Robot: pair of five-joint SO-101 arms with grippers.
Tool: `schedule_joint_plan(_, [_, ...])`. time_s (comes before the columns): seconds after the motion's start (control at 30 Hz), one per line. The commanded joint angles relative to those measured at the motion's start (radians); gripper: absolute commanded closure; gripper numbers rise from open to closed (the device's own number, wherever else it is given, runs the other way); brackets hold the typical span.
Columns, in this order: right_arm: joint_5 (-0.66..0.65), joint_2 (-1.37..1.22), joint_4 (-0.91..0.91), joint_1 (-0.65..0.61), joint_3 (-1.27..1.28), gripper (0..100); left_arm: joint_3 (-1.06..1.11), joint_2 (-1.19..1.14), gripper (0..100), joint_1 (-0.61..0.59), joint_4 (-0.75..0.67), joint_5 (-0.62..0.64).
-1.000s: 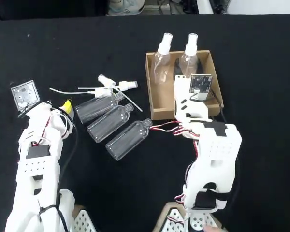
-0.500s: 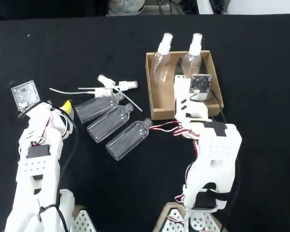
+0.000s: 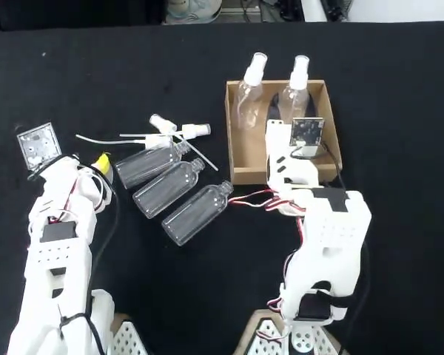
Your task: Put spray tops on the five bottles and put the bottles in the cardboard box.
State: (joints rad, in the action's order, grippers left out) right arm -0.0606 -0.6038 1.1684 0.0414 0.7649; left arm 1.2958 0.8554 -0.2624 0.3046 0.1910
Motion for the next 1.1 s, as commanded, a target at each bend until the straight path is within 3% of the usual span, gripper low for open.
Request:
schedule_joint_plan(0.0, [-0.006,0.067,0.02,-0.031,0.007,73.0,-0.012,0.003,80,-0.01,-0.023,0.008])
schedule_joint_plan(0.6, [-0.005,0.07,0.021,-0.031,0.016,74.8,-0.012,-0.002,80,-0.004,-0.02,0.012])
schedule_joint_plan(0.93, [0.0,0.188,0.018,-0.032,0.151,74.5,-0.012,0.002,80,-0.01,-0.02,0.014])
schedule_joint_plan(1.07, [0.0,0.239,-0.094,-0.035,0.16,74.3,-0.012,0.002,80,-0.004,-0.023,0.014])
